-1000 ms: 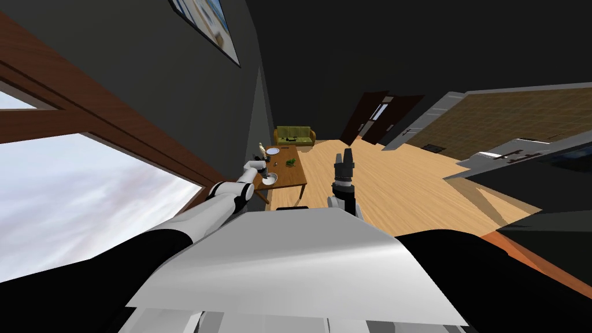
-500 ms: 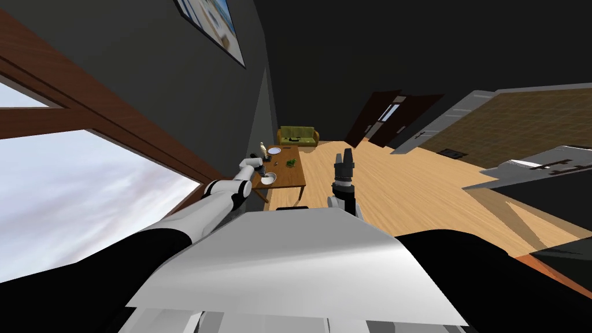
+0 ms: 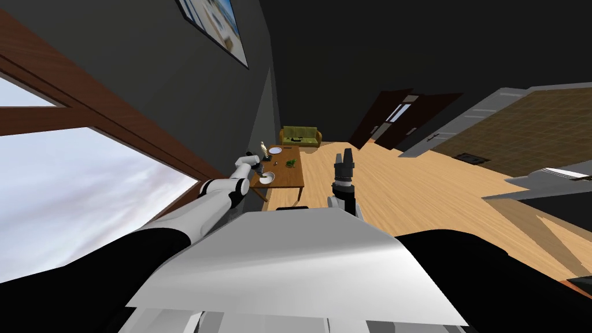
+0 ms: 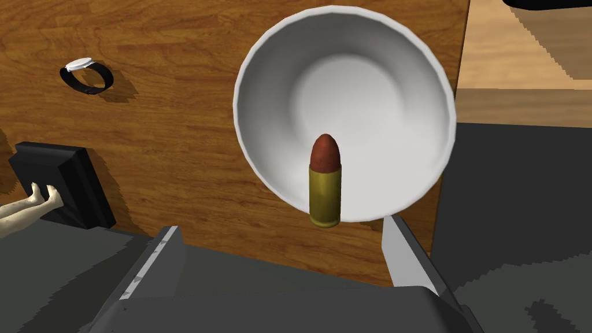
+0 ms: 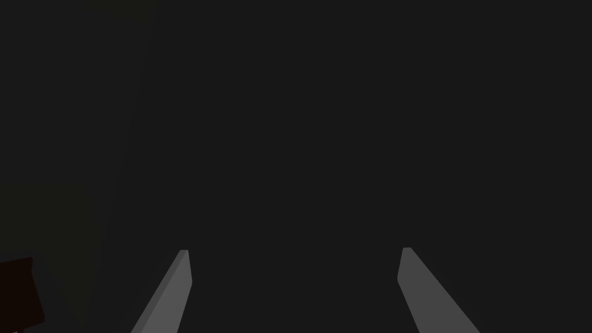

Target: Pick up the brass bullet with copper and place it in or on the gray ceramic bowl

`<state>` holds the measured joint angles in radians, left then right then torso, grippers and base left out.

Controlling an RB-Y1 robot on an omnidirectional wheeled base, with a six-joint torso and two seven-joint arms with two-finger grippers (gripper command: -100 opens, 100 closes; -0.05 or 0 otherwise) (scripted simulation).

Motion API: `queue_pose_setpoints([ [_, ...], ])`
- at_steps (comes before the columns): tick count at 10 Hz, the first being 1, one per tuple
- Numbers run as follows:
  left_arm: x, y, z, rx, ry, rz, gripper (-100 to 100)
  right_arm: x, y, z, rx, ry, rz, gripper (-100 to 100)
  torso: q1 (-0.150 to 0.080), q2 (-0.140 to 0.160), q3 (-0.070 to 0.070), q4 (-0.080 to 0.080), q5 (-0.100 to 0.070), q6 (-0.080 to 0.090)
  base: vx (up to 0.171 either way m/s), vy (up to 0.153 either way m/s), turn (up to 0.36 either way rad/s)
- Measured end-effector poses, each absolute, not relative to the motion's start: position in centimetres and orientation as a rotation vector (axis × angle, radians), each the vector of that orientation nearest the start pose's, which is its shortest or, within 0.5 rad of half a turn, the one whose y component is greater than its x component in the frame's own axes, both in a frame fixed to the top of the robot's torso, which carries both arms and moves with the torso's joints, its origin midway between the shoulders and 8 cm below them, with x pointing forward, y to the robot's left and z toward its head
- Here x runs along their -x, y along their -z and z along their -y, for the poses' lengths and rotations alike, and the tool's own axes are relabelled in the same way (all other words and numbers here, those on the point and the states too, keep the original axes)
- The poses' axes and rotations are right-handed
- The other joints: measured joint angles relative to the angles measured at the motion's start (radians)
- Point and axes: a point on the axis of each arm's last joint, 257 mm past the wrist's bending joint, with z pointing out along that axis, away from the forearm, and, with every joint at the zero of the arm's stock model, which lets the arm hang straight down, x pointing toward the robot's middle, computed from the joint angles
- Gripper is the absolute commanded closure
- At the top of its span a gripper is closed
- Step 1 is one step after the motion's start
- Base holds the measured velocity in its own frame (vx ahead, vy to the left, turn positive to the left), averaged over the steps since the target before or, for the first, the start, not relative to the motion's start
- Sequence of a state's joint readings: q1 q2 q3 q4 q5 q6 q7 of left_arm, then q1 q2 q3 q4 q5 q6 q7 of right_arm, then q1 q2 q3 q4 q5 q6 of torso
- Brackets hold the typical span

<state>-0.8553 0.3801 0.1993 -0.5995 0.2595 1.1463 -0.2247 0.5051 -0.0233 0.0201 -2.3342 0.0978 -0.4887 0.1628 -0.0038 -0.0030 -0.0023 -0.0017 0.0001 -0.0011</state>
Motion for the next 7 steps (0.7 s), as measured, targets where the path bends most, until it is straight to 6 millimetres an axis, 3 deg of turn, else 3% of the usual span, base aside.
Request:
queue_pose_setpoints([
  [1, -56.93, 34.53, -34.84, 1.958, 0.345, -2.069, -100, -33.73, -4.31, 25.68, -0.488, -1.114, -0.692, 0, -0.001, -0.001, 0.0, 0.0, 0.0, 0.0, 0.014, -0.058, 0.054],
  [2, -56.93, 34.48, -34.92, 1.953, 0.345, -2.074, 0, -33.73, -4.31, 25.68, -0.488, -1.114, -0.692, 0, 0.002, -0.001, 0.0, 0.0, 0.0, 0.001, 0.002, -0.01, -0.009],
  [7, -56.94, 34.48, -34.89, 1.953, 0.345, -2.074, 0, -33.73, -4.31, 25.68, -0.488, -1.114, -0.692, 0, 0.006, 0.0, 0.0, 0.0, 0.001, 0.0, 0.0, 0.0, 0.0],
])
